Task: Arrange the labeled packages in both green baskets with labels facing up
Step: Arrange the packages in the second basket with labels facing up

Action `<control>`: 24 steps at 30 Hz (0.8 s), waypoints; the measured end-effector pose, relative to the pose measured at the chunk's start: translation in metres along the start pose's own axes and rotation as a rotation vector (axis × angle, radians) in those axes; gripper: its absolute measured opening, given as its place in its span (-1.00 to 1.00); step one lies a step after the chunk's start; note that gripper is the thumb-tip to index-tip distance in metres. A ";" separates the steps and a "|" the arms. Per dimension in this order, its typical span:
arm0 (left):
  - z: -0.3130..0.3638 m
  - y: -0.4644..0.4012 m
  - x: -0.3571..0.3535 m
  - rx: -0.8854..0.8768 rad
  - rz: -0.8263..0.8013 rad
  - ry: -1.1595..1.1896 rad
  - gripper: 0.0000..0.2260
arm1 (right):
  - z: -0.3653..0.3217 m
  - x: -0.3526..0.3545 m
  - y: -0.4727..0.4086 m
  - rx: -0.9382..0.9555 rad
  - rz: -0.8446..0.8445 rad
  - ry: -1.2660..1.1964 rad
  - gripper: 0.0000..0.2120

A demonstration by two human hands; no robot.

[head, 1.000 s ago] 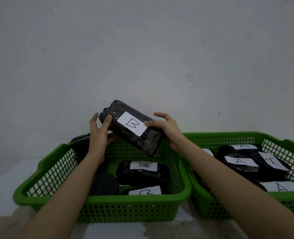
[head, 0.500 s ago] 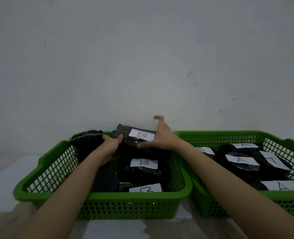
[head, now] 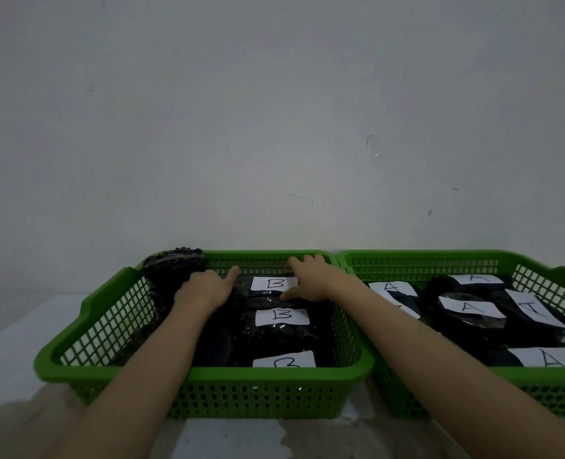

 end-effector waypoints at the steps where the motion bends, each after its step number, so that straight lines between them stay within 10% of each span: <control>1: 0.002 0.004 0.004 -0.023 0.077 0.012 -0.36 | -0.001 0.001 0.001 0.008 0.009 0.003 -0.33; 7: -0.002 0.024 0.045 -0.124 0.556 -0.168 -0.47 | -0.011 0.011 0.010 0.146 0.187 -0.067 -0.51; 12: -0.054 -0.004 0.036 -0.051 0.152 0.111 -0.25 | -0.037 0.010 0.008 0.254 0.180 -0.036 -0.56; 16: -0.050 -0.004 0.041 -0.110 0.295 0.342 -0.46 | -0.070 0.010 -0.003 0.285 0.083 0.067 -0.44; 20: -0.056 0.012 0.056 -0.171 0.538 0.847 -0.50 | -0.085 0.025 -0.005 0.325 0.359 -0.629 -0.41; 24: -0.055 0.004 0.051 -0.236 0.273 1.615 -0.40 | -0.076 0.019 -0.007 0.330 0.097 -1.196 -0.27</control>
Point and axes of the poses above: each hand's wrist, its own y-axis away from the middle knuckle, its own x-axis out of the back of the hand, z = x × y, the point moved 4 cm from there along -y, towards the middle knuckle, and after that the axes turned 12 degrees about -z, right-handed, at the moved point
